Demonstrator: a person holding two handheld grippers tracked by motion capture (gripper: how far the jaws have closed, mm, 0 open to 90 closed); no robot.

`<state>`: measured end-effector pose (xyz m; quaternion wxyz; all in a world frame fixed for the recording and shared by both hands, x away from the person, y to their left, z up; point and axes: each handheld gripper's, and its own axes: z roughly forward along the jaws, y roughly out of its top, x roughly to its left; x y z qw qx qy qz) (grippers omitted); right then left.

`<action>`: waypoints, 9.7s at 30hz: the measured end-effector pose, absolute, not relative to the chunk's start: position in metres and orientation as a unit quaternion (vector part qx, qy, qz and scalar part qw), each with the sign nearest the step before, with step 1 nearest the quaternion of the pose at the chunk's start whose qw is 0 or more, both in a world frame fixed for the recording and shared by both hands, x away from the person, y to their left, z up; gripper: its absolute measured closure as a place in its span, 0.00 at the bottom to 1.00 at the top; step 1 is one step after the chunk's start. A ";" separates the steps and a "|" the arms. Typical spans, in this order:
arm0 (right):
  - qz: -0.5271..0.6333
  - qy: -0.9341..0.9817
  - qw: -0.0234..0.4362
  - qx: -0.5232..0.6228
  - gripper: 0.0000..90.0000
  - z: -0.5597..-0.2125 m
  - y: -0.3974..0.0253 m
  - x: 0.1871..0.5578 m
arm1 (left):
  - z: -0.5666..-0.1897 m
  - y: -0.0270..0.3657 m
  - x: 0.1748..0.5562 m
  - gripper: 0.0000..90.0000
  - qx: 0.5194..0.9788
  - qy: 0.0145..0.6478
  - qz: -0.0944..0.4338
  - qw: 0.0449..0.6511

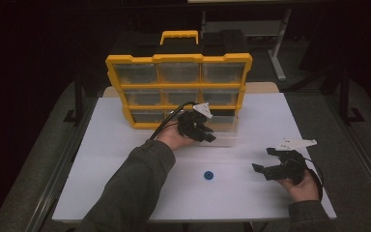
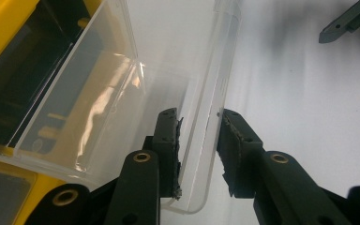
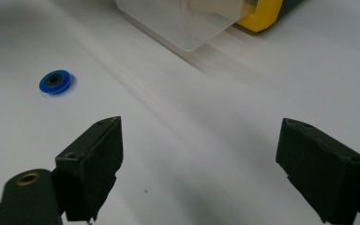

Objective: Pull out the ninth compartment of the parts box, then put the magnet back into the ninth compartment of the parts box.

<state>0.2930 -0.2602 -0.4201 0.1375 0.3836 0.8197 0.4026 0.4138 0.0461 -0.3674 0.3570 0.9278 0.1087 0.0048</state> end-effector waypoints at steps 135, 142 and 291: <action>0.372 0.863 0.121 0.319 0.16 -0.419 -0.220 0.292 | -0.397 0.264 0.288 0.32 0.849 0.284 0.104 0.434; 0.366 0.877 0.098 0.296 0.16 -0.416 -0.202 0.298 | -0.398 0.262 0.288 0.31 0.852 0.281 0.111 0.428; 0.330 0.934 -0.030 0.135 0.68 -0.356 -0.110 0.369 | -0.400 0.270 0.291 0.30 0.844 0.293 0.120 0.433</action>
